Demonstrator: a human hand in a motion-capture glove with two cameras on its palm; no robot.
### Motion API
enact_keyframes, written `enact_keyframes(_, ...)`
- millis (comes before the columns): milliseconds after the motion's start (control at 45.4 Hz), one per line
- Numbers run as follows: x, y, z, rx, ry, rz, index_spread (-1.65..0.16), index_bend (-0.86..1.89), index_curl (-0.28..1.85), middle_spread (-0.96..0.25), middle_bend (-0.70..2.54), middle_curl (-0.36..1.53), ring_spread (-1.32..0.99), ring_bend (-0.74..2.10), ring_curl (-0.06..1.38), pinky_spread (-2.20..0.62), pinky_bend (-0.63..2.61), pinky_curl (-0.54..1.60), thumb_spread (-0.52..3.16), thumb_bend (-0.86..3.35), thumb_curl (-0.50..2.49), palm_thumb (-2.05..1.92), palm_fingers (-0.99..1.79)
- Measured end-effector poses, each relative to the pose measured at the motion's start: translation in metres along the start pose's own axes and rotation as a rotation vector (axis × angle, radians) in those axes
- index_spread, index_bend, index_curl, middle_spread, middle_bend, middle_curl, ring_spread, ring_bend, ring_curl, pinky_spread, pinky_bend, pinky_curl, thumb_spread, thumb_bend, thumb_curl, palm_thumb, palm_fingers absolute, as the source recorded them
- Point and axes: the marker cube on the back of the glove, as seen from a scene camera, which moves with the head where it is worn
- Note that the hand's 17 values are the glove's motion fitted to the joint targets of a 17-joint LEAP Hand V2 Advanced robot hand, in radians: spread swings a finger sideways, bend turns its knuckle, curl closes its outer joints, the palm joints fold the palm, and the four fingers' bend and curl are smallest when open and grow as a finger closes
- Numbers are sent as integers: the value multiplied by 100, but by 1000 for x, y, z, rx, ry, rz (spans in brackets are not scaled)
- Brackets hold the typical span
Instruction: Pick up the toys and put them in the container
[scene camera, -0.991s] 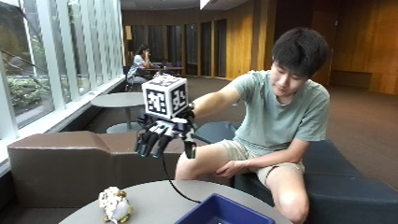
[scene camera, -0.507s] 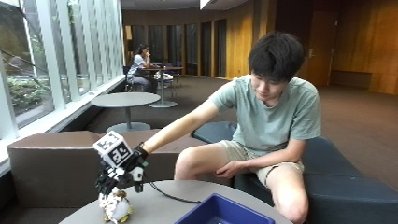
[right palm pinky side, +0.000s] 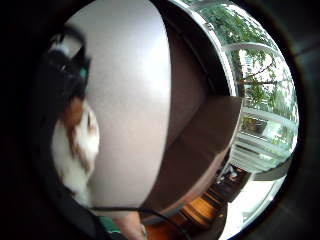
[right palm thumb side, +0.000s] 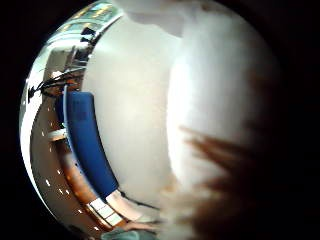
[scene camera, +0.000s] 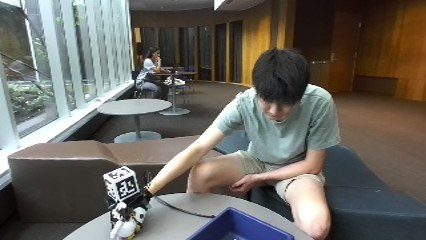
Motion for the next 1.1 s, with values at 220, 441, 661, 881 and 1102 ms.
enact_keyframes(220,-33,22,-39,-140,19,-33,-36,61,67,-28,92,74,-37,99,57,-25,75,33,88,11,68,57,124)
enact_keyframes(441,-85,53,-154,-14,6,-125,-37,79,83,-26,108,82,-39,115,66,-31,83,39,63,8,78,58,117)
enact_keyframes(661,-154,97,-285,144,-28,-146,-37,85,93,-24,114,85,-40,121,69,-33,88,43,47,5,86,58,111)
enact_keyframes(881,-267,121,-326,223,3,-278,-36,86,100,-22,118,87,-39,124,71,-33,90,45,36,4,93,59,109)
enact_keyframes(1102,-370,139,-302,226,12,-400,-36,86,105,-21,119,87,-39,124,71,-34,91,46,29,2,98,59,107)
